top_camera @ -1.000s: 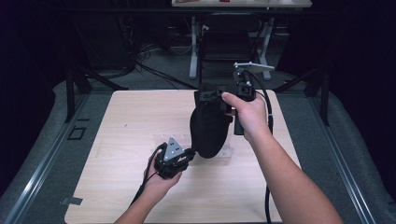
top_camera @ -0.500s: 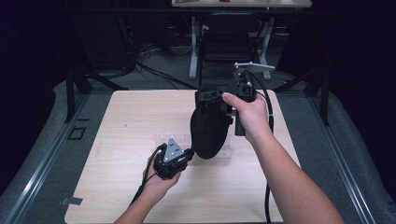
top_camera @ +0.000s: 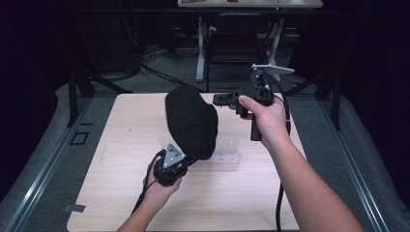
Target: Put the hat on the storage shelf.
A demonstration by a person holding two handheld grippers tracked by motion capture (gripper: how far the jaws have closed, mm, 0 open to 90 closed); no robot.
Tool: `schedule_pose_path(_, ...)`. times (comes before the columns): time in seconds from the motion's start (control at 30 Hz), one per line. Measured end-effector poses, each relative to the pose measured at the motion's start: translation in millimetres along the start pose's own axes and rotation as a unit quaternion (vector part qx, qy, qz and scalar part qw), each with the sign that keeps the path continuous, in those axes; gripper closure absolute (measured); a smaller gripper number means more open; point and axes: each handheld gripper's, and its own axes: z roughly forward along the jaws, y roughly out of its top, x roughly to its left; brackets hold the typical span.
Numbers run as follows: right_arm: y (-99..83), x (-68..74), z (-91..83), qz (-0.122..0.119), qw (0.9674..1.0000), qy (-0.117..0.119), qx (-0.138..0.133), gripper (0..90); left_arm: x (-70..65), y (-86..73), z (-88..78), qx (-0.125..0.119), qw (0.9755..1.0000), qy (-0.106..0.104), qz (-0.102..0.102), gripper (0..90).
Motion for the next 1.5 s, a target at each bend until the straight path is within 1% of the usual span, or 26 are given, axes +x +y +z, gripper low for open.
schedule_pose_path(0.13, -1.7, -2.3, -1.3, -0.004, 1.0, -0.005, 0.002, 80.5, 6.5, -9.1, 3.0, 0.01, 0.9999, -0.002, -0.011, 84.6)
schedule_pose_path(0.17, -2.1, -2.3, -1.6, -0.003, 1.0, -0.007, 0.002, 80.5, 7.2, -11.3, 3.1, 0.007, 0.9999, -0.003, -0.015, 84.5)
schedule_pose_path(0.2, -2.4, -2.6, -1.9, -0.005, 1.0, -0.008, 0.001, 80.5, 7.4, -12.7, 3.2, 0.005, 0.9999, -0.002, -0.015, 84.6)
schedule_pose_path(0.3, -3.0, -3.6, -3.5, -0.005, 1.0, -0.008, 0.0, 80.6, 5.0, -14.9, 3.8, 0.006, 1.0, 0.0, -0.003, 84.6)
schedule_pose_path(0.6, -6.0, -8.1, -9.8, -0.005, 0.9999, -0.015, -0.006, 80.2, 7.9, -26.0, 4.2, 0.0, 0.9999, -0.002, -0.014, 84.3)
schedule_pose_path(0.67, -6.7, -9.2, -12.0, -0.005, 0.9998, -0.019, -0.011, 80.0, 8.7, -29.5, 3.9, -0.002, 0.9997, -0.003, -0.023, 84.0)
schedule_pose_path(0.73, -7.4, -9.8, -14.8, -0.013, 0.9994, -0.029, -0.013, 78.9, 9.8, -31.6, 3.4, -0.005, 0.9995, -0.003, -0.031, 83.7)
schedule_pose_path(0.8, -8.1, -9.9, -17.0, -0.013, 0.9994, -0.028, -0.016, 78.3, 11.8, -34.0, 3.3, -0.011, 0.9989, -0.007, -0.044, 83.2)
schedule_pose_path(0.83, -8.5, -9.7, -18.1, -0.013, 0.9994, -0.027, -0.017, 78.3, 12.3, -34.9, 2.2, -0.01, 0.9987, 0.0, -0.05, 82.9)
schedule_pose_path(0.87, -8.9, -9.7, -19.1, -0.014, 0.9993, -0.028, -0.018, 78.3, 13.2, -35.9, 2.1, -0.01, 0.9984, -0.011, -0.055, 82.5)
schedule_pose_path(0.9, -9.6, -9.9, -20.1, -0.015, 0.9993, -0.027, -0.019, 78.3, 12.7, -36.7, 1.7, -0.012, 0.9981, -0.004, -0.06, 81.9)
schedule_pose_path(0.93, -10.0, -10.2, -20.6, -0.015, 0.9993, -0.028, -0.018, 78.4, 14.0, -37.1, 1.0, -0.009, 0.9986, -0.007, -0.053, 80.9)
schedule_pose_path(0.97, -10.6, -10.7, -21.4, -0.017, 0.9993, -0.03, -0.016, 78.4, 14.2, -37.9, 0.5, -0.01, 0.9985, -0.005, -0.054, 78.7)
schedule_pose_path(1.03, -12.2, -12.3, -22.5, -0.02, 0.9991, -0.034, -0.017, 78.4, 16.5, -39.1, -2.0, -0.002, 0.9988, -0.005, -0.049, 74.9)
schedule_pose_path(1.07, -12.6, -12.9, -22.8, -0.019, 0.9991, -0.035, -0.018, 78.4, 17.2, -39.6, -3.1, -0.003, 0.9988, -0.003, -0.049, 73.4)
schedule_pose_path(1.1, -13.5, -13.9, -23.0, -0.016, 0.9991, -0.034, -0.021, 78.4, 18.0, -39.8, -5.3, -0.005, 0.9986, -0.002, -0.052, 71.0)
schedule_pose_path(1.13, -14.0, -15.1, -23.9, -0.017, 0.999, -0.036, -0.019, 78.3, 18.8, -40.2, -7.7, -0.012, 0.9983, -0.002, -0.056, 67.5)
schedule_pose_path(1.17, -14.9, -16.2, -24.8, -0.018, 0.999, -0.037, -0.02, 78.2, 18.8, -40.7, -10.9, -0.016, 0.9977, 0.003, -0.066, 64.3)
schedule_pose_path(1.23, -16.7, -18.1, -27.3, -0.021, 0.9986, -0.044, -0.02, 78.0, 23.3, -40.8, -16.5, -0.018, 0.9975, 0.001, -0.068, 58.2)
schedule_pose_path(1.3, -19.0, -19.8, -30.2, -0.025, 0.9979, -0.054, -0.025, 77.8, 27.6, -41.4, -21.7, -0.021, 0.9965, -0.001, -0.081, 53.3)
schedule_pose_path(1.33, -19.7, -20.5, -31.6, -0.029, 0.9976, -0.059, -0.023, 77.7, 29.6, -42.1, -24.2, -0.021, 0.9959, -0.007, -0.087, 52.2)
schedule_pose_path(1.37, -20.9, -20.9, -33.0, -0.03, 0.9973, -0.062, -0.026, 77.6, 31.0, -42.8, -26.3, -0.022, 0.9957, -0.006, -0.089, 50.8)
schedule_pose_path(1.4, -22.1, -22.0, -34.7, -0.032, 0.9972, -0.063, -0.025, 77.5, 32.2, -43.0, -28.9, -0.015, 0.996, -0.005, -0.088, 49.6)
schedule_pose_path(1.43, -23.4, -22.8, -35.9, -0.031, 0.9971, -0.064, -0.027, 77.3, 33.3, -43.7, -31.6, -0.014, 0.9961, 0.002, -0.087, 49.6)
schedule_pose_path(1.47, -25.1, -24.1, -37.4, -0.031, 0.9971, -0.065, -0.026, 77.3, 34.5, -44.0, -33.7, -0.011, 0.9961, 0.003, -0.087, 49.5)
schedule_pose_path(1.5, -26.2, -24.9, -38.2, -0.032, 0.997, -0.066, -0.026, 77.1, 35.9, -44.8, -36.2, -0.011, 0.9957, 0.003, -0.091, 49.5)
